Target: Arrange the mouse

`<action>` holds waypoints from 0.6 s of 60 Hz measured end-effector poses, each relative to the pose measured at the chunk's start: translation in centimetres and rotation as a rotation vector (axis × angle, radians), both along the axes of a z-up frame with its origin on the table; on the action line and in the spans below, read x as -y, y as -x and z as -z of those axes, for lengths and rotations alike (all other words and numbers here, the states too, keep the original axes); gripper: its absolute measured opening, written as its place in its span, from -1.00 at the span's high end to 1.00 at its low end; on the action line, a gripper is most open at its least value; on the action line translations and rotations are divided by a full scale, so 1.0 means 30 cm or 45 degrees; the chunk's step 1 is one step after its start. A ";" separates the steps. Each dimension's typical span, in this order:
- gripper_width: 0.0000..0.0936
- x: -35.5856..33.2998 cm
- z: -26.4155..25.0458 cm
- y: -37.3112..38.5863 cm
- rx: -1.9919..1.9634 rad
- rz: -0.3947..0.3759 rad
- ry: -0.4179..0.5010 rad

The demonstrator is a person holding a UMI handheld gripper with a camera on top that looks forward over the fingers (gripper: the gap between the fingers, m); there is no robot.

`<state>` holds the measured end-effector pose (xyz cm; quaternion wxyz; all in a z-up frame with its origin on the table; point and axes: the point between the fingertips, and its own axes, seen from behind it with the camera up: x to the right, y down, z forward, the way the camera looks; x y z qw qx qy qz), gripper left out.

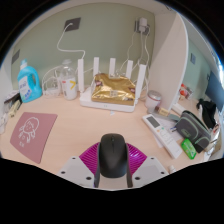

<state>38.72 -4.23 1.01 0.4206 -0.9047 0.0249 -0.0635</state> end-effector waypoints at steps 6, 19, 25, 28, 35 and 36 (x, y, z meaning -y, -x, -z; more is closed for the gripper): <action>0.22 -0.027 -0.205 0.006 0.011 0.085 -0.122; 0.22 -0.093 -0.729 0.311 -0.028 0.074 -0.448; 0.22 -0.121 -0.796 0.555 -0.090 -0.014 -0.471; 0.22 -0.140 -0.753 0.682 -0.095 -0.082 -0.437; 0.22 -0.179 -0.495 0.937 -0.114 -0.199 -0.260; 0.22 -0.184 -0.437 0.967 -0.121 -0.206 -0.243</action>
